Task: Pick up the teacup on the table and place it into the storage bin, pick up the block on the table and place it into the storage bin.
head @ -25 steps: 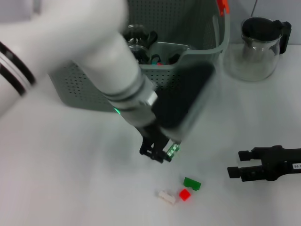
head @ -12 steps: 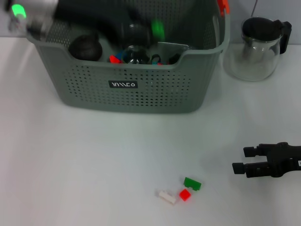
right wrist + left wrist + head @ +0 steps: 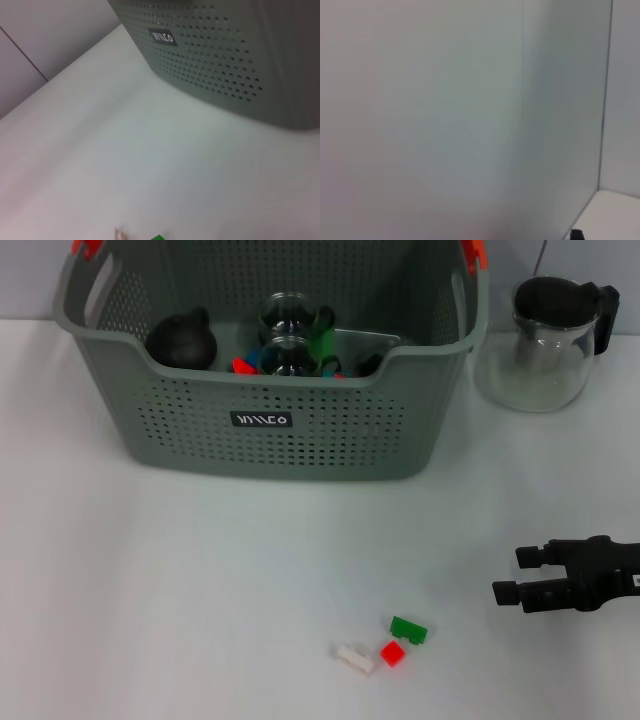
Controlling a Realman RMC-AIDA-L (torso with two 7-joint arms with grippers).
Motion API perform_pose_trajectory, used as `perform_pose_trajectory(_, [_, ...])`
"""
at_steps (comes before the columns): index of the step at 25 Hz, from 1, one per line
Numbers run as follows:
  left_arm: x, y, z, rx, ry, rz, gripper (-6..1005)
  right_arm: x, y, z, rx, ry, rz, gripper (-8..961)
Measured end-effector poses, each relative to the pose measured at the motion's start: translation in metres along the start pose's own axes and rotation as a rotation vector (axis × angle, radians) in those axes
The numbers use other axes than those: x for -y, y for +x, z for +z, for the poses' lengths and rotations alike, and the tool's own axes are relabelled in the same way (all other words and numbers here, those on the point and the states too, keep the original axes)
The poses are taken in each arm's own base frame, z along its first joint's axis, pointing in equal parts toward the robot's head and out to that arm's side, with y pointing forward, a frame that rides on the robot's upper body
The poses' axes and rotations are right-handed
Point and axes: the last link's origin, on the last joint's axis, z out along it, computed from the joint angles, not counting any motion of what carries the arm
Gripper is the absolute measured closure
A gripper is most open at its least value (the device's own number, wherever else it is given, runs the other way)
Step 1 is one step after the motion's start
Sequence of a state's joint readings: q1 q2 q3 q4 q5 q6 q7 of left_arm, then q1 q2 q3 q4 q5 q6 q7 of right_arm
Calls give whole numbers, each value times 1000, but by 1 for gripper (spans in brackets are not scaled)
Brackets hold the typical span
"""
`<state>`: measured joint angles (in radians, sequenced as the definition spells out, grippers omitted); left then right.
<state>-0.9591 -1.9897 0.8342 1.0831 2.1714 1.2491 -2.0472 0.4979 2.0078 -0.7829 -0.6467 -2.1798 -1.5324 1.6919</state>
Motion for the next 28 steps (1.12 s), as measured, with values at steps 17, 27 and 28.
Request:
perform_pose_trajectory(17, [-170,-85,-29,423,-665,427,44,4,2,-7,3,21,14,42])
perform_pose_trajectory(27, [-208,-145,16,691,-635,640,59,5,-1,-6,6,24,12,42])
perform_pose_trajectory(28, [-210,-149,21,706,-630,651,61,5,-1,-6,6,23,12,42])
